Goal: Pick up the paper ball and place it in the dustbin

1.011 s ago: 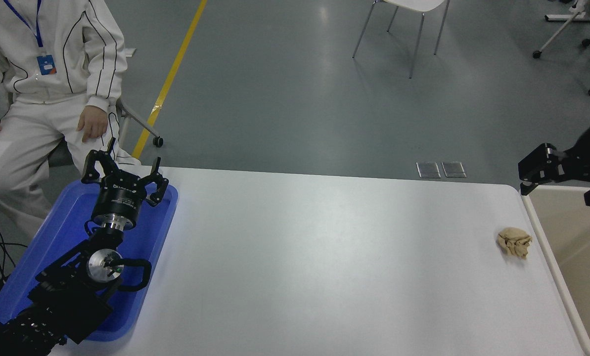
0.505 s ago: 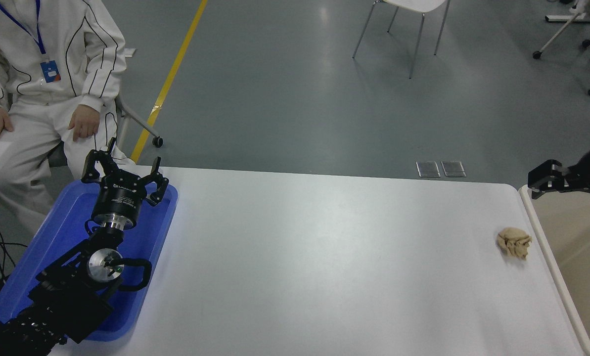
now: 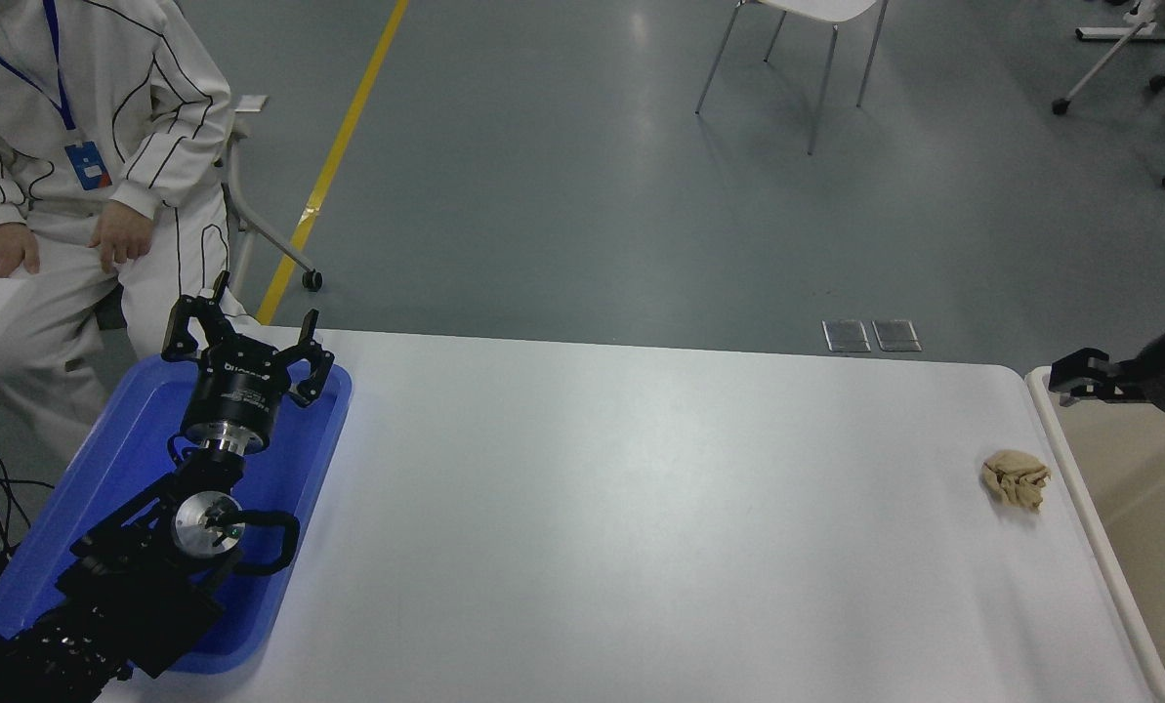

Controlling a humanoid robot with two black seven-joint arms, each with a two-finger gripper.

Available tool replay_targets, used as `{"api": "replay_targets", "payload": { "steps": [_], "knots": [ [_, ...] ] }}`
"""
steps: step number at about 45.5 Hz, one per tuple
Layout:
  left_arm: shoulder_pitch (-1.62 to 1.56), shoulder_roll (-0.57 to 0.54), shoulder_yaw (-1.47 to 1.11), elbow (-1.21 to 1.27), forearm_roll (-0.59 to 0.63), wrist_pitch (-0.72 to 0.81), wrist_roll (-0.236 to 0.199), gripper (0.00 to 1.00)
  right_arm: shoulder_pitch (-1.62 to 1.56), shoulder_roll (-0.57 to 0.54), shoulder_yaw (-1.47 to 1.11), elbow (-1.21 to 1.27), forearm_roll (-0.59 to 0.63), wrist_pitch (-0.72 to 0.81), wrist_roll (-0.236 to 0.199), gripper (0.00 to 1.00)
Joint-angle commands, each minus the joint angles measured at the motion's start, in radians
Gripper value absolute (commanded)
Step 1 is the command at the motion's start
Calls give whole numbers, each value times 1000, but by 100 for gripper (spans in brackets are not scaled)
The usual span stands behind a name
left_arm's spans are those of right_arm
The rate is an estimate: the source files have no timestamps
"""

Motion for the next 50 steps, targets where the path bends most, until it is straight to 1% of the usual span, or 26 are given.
{"api": "replay_targets", "payload": {
  "steps": [1,10,29,37,50],
  "knots": [
    [0,0,1,0,0,0,0,100,-131,-2,115,-80,-3,-41,-2,100],
    [0,0,-1,0,0,0,0,100,-263,1,236,-171,-11,-43,-3,100],
    [-1,0,1,0,0,0,0,100,-410,40,289,-344,0,-120,-3,100],
    [-1,0,1,0,0,0,0,100,-468,89,302,-413,6,-127,-5,100],
    [-1,0,-1,0,0,0,0,100,-547,164,332,-479,6,-182,-5,100]
  ]
}}
